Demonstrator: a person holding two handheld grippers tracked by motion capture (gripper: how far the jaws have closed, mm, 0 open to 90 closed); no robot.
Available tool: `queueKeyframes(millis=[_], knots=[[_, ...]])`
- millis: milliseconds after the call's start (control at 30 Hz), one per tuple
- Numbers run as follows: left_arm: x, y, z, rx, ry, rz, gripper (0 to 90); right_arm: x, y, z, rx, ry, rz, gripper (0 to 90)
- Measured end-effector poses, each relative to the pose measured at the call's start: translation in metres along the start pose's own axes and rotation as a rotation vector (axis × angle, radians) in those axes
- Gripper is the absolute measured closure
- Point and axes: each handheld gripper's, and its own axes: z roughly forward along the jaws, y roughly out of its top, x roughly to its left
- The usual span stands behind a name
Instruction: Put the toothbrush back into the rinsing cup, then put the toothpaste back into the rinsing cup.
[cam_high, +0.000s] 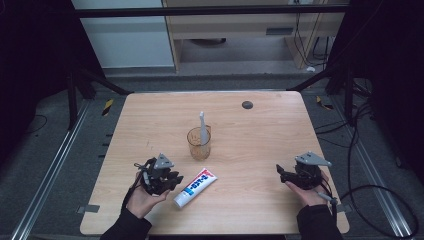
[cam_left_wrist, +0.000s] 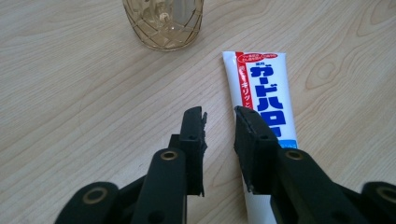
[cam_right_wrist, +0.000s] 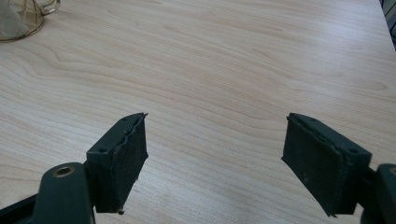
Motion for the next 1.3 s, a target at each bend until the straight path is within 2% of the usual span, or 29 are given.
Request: queueKeyframes(millis=[200,500,733,1300], knots=[[-0.007,0.010,0.001,0.015,0.014,0.033,55.3,-0.001,0.000,0.000,-0.003,0.000,0.000,21.7],[-0.015,0.025,0.007,0.025,0.009,0.062,45.9,-0.001,0.000,0.000,0.007,0.001,0.006,21.5],[-0.015,0.038,0.014,0.025,0.003,0.056,43.9,-0.002,0.001,0.001,0.014,0.005,0.010,21.1],[-0.023,0.041,0.033,0.090,-0.022,0.071,42.8,-0.002,0.001,0.004,0.022,0.018,0.010,20.8]])
